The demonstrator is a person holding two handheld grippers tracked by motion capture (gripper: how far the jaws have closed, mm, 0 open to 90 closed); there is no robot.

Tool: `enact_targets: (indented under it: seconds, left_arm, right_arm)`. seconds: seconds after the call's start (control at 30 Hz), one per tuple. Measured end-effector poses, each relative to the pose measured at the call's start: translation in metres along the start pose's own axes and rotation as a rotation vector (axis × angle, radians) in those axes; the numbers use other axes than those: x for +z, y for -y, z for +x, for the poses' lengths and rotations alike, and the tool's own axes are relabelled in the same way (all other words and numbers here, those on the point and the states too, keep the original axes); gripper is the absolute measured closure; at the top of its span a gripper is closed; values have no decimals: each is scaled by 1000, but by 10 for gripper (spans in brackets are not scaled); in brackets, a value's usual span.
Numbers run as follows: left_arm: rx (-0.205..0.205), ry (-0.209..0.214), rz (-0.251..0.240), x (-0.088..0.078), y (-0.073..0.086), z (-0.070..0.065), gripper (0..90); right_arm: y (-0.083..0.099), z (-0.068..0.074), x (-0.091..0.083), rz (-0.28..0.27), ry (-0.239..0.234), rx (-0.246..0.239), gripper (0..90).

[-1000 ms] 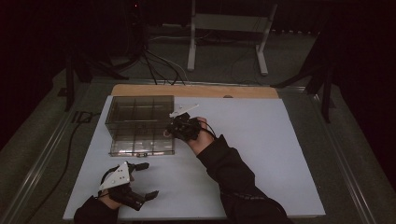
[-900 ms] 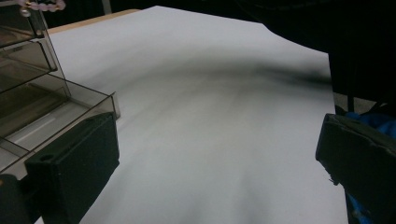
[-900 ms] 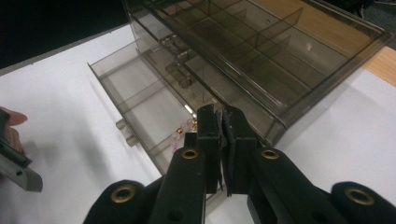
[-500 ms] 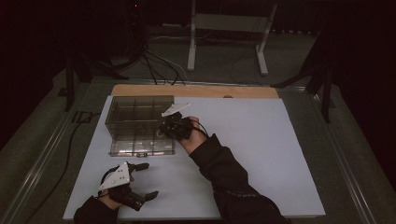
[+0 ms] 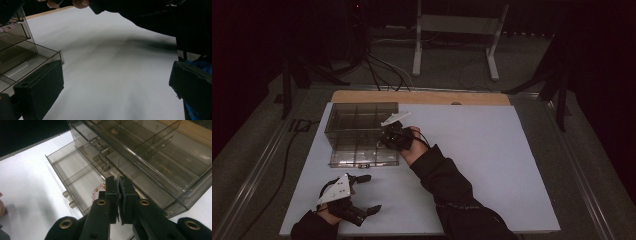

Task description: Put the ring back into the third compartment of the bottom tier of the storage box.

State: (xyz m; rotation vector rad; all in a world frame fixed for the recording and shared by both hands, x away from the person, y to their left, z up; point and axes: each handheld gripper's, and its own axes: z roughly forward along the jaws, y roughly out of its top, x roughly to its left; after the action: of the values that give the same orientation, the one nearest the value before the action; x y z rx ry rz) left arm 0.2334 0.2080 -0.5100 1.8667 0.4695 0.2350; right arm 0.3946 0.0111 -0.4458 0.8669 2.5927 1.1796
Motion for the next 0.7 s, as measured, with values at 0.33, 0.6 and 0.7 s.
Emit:
enact_targets:
  seconds: [0.33,0.6,0.7]
  left_arm:
    - [2,0,-1,0,0,0,6]
    - [1,1,-1,0,0,0,6]
    - [3,-1,4,0,0,0,6]
  right_arm:
    - [3,-2,8,13,1,14,865]
    - [8,-4,16,29,-3,25,864]
    - [9,-3,18,33,-5,24,864]
